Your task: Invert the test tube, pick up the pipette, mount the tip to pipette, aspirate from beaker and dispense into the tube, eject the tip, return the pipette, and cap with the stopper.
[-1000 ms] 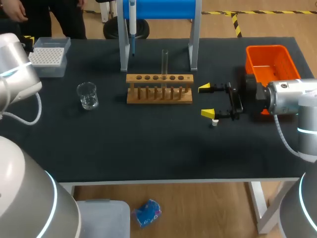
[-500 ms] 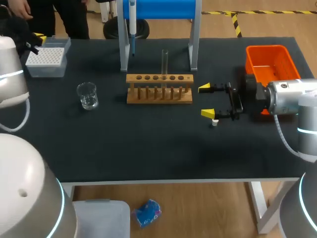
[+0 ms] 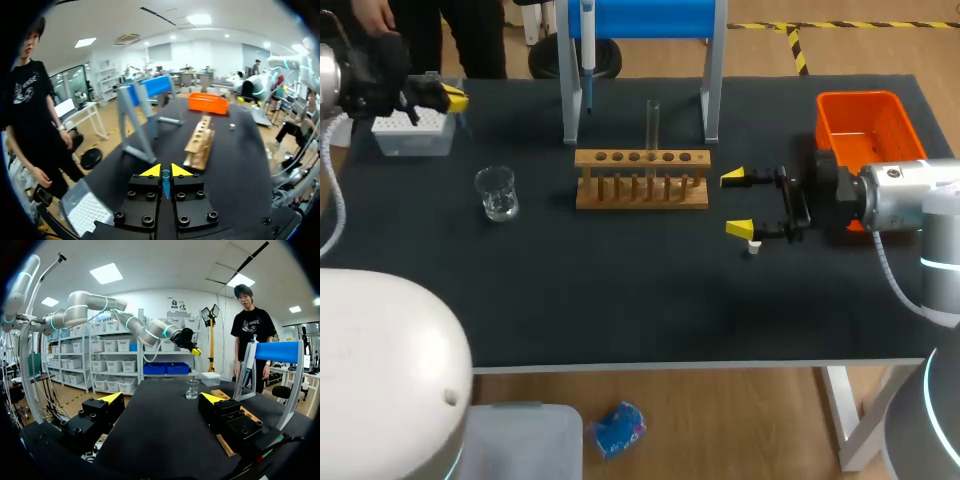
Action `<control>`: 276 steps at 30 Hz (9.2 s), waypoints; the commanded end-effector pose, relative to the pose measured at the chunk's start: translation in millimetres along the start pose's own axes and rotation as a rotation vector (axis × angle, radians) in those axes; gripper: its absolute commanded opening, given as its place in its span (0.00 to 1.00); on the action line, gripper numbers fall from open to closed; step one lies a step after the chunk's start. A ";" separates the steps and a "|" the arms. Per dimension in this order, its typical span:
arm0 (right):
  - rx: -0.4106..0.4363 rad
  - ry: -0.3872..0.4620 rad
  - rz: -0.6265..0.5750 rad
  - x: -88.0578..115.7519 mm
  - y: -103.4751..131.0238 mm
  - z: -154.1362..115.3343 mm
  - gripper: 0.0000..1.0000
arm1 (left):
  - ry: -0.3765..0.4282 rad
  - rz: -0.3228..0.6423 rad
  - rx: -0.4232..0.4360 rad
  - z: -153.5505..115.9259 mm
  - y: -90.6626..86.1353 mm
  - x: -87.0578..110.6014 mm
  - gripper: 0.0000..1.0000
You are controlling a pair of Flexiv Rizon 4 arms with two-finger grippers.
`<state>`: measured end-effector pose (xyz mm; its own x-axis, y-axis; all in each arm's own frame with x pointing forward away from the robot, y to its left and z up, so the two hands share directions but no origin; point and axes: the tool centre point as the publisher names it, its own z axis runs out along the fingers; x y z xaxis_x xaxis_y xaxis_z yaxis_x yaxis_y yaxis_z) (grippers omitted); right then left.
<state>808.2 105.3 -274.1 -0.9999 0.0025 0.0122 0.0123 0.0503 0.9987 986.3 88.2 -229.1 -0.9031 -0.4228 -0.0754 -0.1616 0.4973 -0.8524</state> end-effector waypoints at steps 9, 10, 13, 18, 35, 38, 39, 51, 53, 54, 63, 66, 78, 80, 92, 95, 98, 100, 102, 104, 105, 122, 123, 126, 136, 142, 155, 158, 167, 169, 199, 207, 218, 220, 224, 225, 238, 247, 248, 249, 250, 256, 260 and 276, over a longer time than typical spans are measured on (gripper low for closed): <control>0.001 -0.003 -0.001 1.0 -0.1 0.3 1.00 | 0.082 -0.009 -0.057 -9.0 -29.7 67.0 0.00; 0.001 -0.003 -0.001 1.0 -0.1 0.3 1.00 | 0.082 -0.009 -0.057 -9.0 -29.7 67.0 0.00; 0.001 -0.003 -0.001 1.0 -0.1 0.3 1.00 | 0.082 -0.009 -0.057 -9.0 -29.7 67.0 0.00; 0.001 -0.003 -0.001 1.0 -0.1 0.3 1.00 | 0.082 -0.009 -0.057 -9.0 -29.7 67.0 0.00; 0.001 -0.003 -0.001 1.0 -0.1 0.3 1.00 | 0.261 0.022 -0.091 75.7 -97.1 140.9 0.00; 0.001 -0.003 -0.001 1.0 -0.1 0.3 1.00 | 0.265 0.014 -0.070 85.9 -105.8 162.3 0.00; 0.001 -0.003 -0.001 1.0 -0.1 0.3 1.00 | 0.263 0.008 -0.049 89.1 -108.5 169.2 0.00; 0.001 -0.003 -0.001 1.0 -0.1 0.3 1.00 | 0.271 0.022 -0.009 105.7 -131.6 219.5 0.00; 0.001 -0.003 -0.001 1.0 -0.1 0.3 1.00 | 0.271 0.022 -0.009 105.7 -131.6 219.5 0.00; 0.001 -0.003 -0.001 1.0 -0.1 0.3 1.00 | 0.271 0.022 -0.009 105.7 -131.6 219.5 0.00; 0.001 -0.003 -0.001 1.0 -0.1 0.3 1.00 | 0.274 0.024 -0.009 108.6 -132.1 224.8 0.00; -0.004 0.009 -0.002 1.4 0.1 1.8 1.00 | 0.296 0.022 0.001 115.2 -133.1 241.8 0.00; -0.004 0.056 -0.001 -11.1 4.4 39.0 1.00 | 0.326 0.056 0.019 124.4 -151.1 289.0 0.00; -0.014 0.062 0.002 -13.3 6.1 46.1 1.00 | 0.346 0.072 0.013 129.2 -155.0 294.0 0.00; -0.030 0.093 -0.005 -7.9 19.9 76.4 1.00 | 0.402 0.083 0.000 161.5 -154.3 291.9 0.00; -0.036 0.095 -0.008 -5.0 21.9 80.4 1.00 | 0.403 0.083 0.007 165.2 -154.8 291.1 0.00; -0.043 0.095 -0.006 -4.4 23.5 83.2 1.00 | 0.406 0.086 0.008 168.8 -154.7 291.3 0.00; -0.050 0.094 -0.006 -3.8 24.4 84.8 0.99 | 0.405 0.086 0.008 170.0 -154.0 291.2 0.00; -0.050 0.097 -0.007 -3.3 25.0 85.6 0.95 | 0.405 0.085 0.007 170.5 -153.4 291.3 0.00; -0.052 0.097 -0.007 -3.1 26.8 86.0 0.81 | 0.402 0.085 -0.001 170.7 -152.3 291.2 0.00; -0.053 0.098 -0.009 -2.7 27.7 86.0 0.79 | 0.404 0.085 0.002 170.8 -151.9 291.1 0.00; -0.066 0.097 -0.014 0.0 32.6 83.7 0.50 | 0.394 0.076 0.026 172.0 -146.3 289.6 0.00; -0.067 0.097 -0.013 0.0 32.2 83.4 0.50 | 0.394 0.075 0.026 172.1 -145.9 289.6 0.00; -0.068 0.095 -0.009 -0.2 31.3 82.3 0.50 | 0.393 0.074 0.025 173.0 -144.8 289.6 0.00; -0.065 0.093 0.003 0.1 29.8 80.6 0.36 | 0.380 0.071 0.026 172.2 -143.2 287.6 0.00; -0.065 0.095 0.005 0.4 29.3 80.8 0.06 | 0.376 0.067 0.027 171.7 -141.1 286.0 0.00; -0.061 0.096 0.007 0.9 28.9 81.7 0.00 | 0.343 0.067 0.068 168.4 -144.9 285.5 1.00; -0.058 0.094 0.009 0.9 27.1 80.8 0.00 | 0.331 0.074 0.080 163.6 -149.6 282.5 1.00; -0.055 0.086 0.021 4.3 17.5 74.5 0.00 | 0.282 0.113 0.063 150.0 -163.4 265.5 1.00; -0.055 0.083 0.023 6.1 15.2 71.8 0.00 | 0.276 0.115 0.065 146.3 -164.7 260.0 1.00; -0.045 0.084 0.030 28.4 -4.3 42.1 0.00 | 0.160 0.047 0.090 125.3 -151.6 209.3 1.00; -0.034 0.083 0.046 42.7 -1.2 7.2 0.00 | 0.058 -0.017 0.178 109.0 -170.6 164.6 1.00; -0.034 0.131 0.085 56.5 -5.8 -27.9 0.00 | -0.160 -0.119 0.190 104.0 -173.4 123.3 1.00; -0.027 0.142 0.084 57.3 -6.8 -30.9 0.00 | -0.220 -0.127 0.182 104.9 -172.6 118.6 1.00; -0.036 0.167 0.078 57.0 -7.5 -38.1 0.00 | -0.290 -0.179 0.176 105.2 -169.4 109.4 1.00; -0.032 0.167 0.066 57.1 -7.8 -39.7 0.00 | -0.290 -0.179 0.176 105.2 -169.4 109.4 1.00; -0.032 0.167 0.066 57.1 -7.8 -39.7 0.00 | -0.290 -0.179 0.176 105.2 -169.4 109.4 1.00; -0.032 0.167 0.066 57.1 -7.8 -39.7 0.00 | -0.486 -0.302 0.249 113.3 -167.7 60.2 1.00; -0.032 0.167 0.066 57.1 -7.8 -39.7 0.00 | -0.508 -0.291 0.230 115.0 -167.3 54.3 1.00; -0.032 0.167 0.066 57.1 -7.8 -39.7 0.00 | -0.522 -0.301 0.234 116.3 -167.4 48.9 1.00; -0.032 0.167 0.066 57.1 -7.8 -39.7 0.00 | -0.519 -0.298 0.229 118.2 -167.9 44.9 1.00; -0.032 0.167 0.066 57.1 -7.8 -39.7 0.00 | -0.560 -0.339 0.209 134.9 -165.5 19.6 1.00; -0.032 0.167 0.066 57.1 -7.8 -39.7 0.00 | -0.584 -0.343 0.197 144.1 -165.0 6.5 1.00; -0.032 0.167 0.066 57.1 -7.8 -39.7 0.00 | -0.638 -0.367 0.175 179.7 -161.5 -36.4 1.00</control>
<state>751.1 65.6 -279.9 -0.9833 -0.1618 0.0834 0.0809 0.0220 0.9965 1102.2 -103.1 -172.8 -0.4125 -0.9110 -0.0017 -0.3055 0.1400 -0.9418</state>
